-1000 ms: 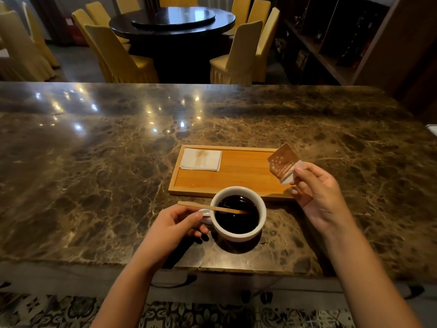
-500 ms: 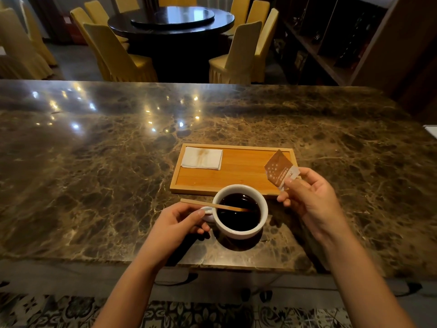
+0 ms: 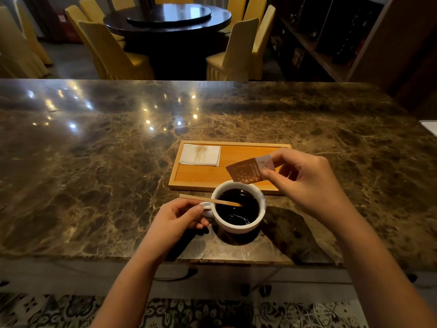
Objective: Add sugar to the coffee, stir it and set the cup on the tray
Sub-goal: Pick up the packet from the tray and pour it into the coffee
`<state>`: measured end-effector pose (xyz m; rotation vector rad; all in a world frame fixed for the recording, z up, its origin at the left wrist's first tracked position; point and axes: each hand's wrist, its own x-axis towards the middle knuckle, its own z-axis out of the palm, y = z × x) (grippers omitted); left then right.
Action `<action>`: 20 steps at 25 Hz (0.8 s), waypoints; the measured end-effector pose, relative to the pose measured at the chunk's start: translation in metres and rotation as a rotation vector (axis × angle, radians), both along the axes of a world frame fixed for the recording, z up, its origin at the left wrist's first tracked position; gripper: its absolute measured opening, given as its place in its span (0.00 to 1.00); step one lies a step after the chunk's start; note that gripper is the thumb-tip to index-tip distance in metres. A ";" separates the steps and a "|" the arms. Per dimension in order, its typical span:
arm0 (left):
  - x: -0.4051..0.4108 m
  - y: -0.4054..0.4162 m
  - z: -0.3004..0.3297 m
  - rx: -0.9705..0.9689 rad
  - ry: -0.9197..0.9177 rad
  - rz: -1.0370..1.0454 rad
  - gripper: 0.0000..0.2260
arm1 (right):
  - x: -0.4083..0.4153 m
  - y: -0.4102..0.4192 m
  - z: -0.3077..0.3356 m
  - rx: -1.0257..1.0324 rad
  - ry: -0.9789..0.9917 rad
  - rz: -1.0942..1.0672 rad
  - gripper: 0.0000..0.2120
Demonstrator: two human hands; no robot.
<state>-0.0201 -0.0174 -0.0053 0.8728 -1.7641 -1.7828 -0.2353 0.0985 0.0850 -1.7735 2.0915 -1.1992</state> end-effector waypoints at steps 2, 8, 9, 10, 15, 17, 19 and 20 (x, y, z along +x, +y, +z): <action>0.000 0.000 0.000 -0.003 -0.009 0.004 0.07 | 0.000 -0.003 0.003 0.033 0.084 0.025 0.02; 0.000 0.000 0.000 -0.009 -0.016 0.007 0.08 | -0.004 -0.008 -0.001 0.059 0.087 0.055 0.02; 0.000 0.000 0.000 -0.009 -0.016 0.007 0.08 | -0.005 -0.009 -0.002 0.053 0.077 0.060 0.01; 0.000 0.000 0.000 -0.010 -0.018 0.006 0.08 | -0.005 -0.009 -0.004 0.044 0.072 0.061 0.01; 0.000 -0.001 0.000 -0.009 -0.022 0.000 0.08 | -0.008 -0.013 -0.013 0.023 0.075 0.066 0.02; 0.000 -0.001 0.000 -0.007 -0.021 -0.001 0.08 | -0.010 -0.015 -0.016 0.021 0.082 0.080 0.03; 0.000 -0.001 0.000 0.000 -0.016 -0.001 0.09 | -0.011 -0.015 -0.019 0.008 0.081 0.084 0.03; 0.000 -0.001 0.000 0.001 -0.016 0.000 0.10 | -0.011 -0.015 -0.019 0.003 0.080 0.092 0.03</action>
